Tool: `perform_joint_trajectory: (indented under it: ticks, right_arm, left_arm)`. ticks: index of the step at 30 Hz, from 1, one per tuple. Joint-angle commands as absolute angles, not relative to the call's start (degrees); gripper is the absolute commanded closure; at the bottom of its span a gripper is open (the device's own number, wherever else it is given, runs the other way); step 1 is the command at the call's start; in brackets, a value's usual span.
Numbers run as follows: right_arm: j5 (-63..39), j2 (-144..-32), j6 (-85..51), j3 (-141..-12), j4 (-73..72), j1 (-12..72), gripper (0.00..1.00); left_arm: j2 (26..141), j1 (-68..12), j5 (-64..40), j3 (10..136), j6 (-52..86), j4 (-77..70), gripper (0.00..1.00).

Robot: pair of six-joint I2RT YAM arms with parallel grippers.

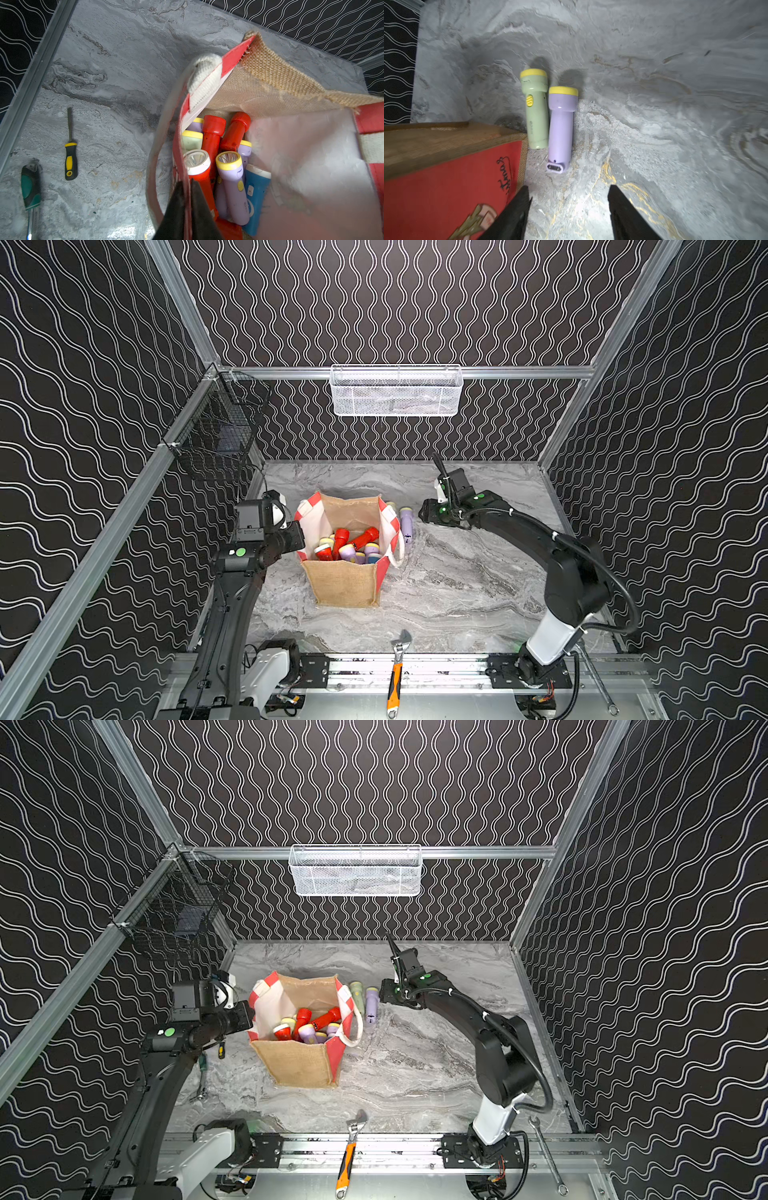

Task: Put the flashlights into the tote bags
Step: Pick up the flashlight from the center of the board.

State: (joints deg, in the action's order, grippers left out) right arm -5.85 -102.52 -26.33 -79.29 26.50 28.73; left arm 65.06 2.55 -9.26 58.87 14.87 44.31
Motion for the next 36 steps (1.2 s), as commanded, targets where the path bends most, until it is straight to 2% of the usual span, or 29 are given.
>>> perform_joint_trajectory:
  ticks: [1, 6, 9, 16, 24, 36]
  right_arm:
    - [-9.71, -105.05, -26.50, -80.59, 23.89, 28.06, 0.39]
    - [-11.60, -107.74, -26.20, -81.46, 22.59, 27.25, 0.39]
    - [-11.95, -108.37, -25.93, -82.37, 22.50, 26.91, 0.39]
    - [-14.40, -112.99, -26.16, -84.67, 21.61, 26.76, 0.40]
    - [-16.46, -116.53, -25.60, -86.06, 21.96, 27.97, 0.40]
    - [-10.59, -121.31, -24.27, -89.93, 26.76, 29.25, 0.40]
  left_arm:
    - [66.36, 2.59, -10.42, 60.22, 15.62, 44.56, 0.71]
    - [69.65, 2.62, -14.39, 61.07, 15.50, 44.84, 0.65]
    - [71.80, 2.56, -12.34, 62.15, 15.60, 46.42, 0.68]
    - [71.13, 2.60, -8.49, 63.18, 15.26, 48.26, 0.99]
    - [70.06, 2.63, -4.47, 64.81, 15.45, 50.62, 1.00]
    - [69.43, 2.64, -4.56, 63.89, 15.91, 50.84, 1.00]
